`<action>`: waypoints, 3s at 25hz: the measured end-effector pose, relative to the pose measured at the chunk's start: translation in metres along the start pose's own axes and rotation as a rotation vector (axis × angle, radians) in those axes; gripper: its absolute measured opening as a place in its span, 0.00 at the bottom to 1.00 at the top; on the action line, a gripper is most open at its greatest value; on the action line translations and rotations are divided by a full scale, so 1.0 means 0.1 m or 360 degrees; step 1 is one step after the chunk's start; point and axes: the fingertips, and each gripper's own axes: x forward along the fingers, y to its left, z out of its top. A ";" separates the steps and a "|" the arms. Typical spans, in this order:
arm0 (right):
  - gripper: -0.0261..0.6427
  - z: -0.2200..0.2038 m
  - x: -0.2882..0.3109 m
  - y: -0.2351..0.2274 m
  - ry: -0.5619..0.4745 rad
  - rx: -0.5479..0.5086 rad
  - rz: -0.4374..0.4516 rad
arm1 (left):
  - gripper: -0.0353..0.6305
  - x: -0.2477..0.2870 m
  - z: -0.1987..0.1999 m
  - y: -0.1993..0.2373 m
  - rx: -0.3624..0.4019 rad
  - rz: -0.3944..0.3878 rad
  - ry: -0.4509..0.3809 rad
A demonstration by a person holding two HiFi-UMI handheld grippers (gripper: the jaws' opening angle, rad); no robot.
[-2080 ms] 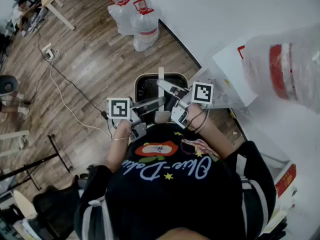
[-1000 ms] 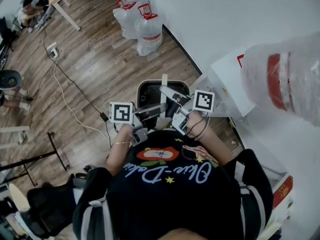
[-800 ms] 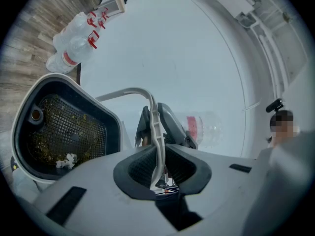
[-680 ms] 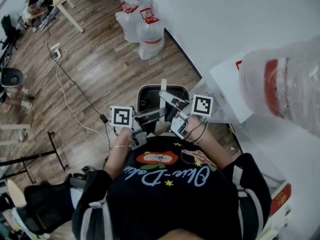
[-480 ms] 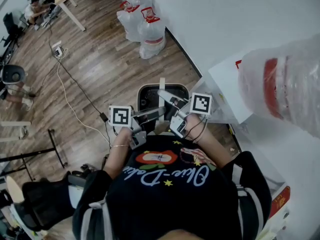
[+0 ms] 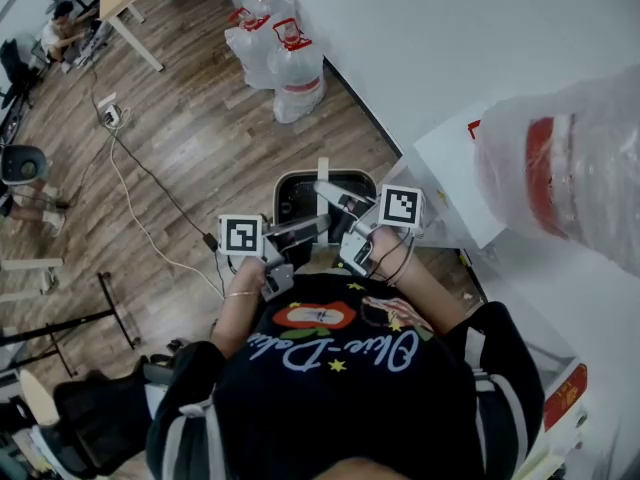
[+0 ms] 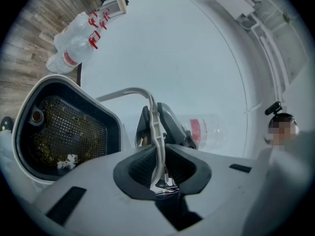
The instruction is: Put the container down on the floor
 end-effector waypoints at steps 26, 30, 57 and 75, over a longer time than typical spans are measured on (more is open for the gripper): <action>0.14 0.77 1.46 0.03 -0.0378 0.0070 -0.0109 | 0.13 -0.61 1.59 0.39 -0.0074 -0.0086 0.0375; 0.14 0.82 1.64 0.04 -0.0411 0.0073 -0.0118 | 0.13 -0.69 1.75 0.42 -0.0087 -0.0105 0.0404; 0.14 1.24 2.17 -0.04 -0.0467 0.0084 -0.0116 | 0.13 -0.76 2.41 0.63 -0.0046 -0.0150 0.0481; 0.14 3.61 2.13 -0.49 -0.0270 0.0147 -0.0158 | 0.12 1.10 3.96 1.01 -0.0169 -0.0070 0.0289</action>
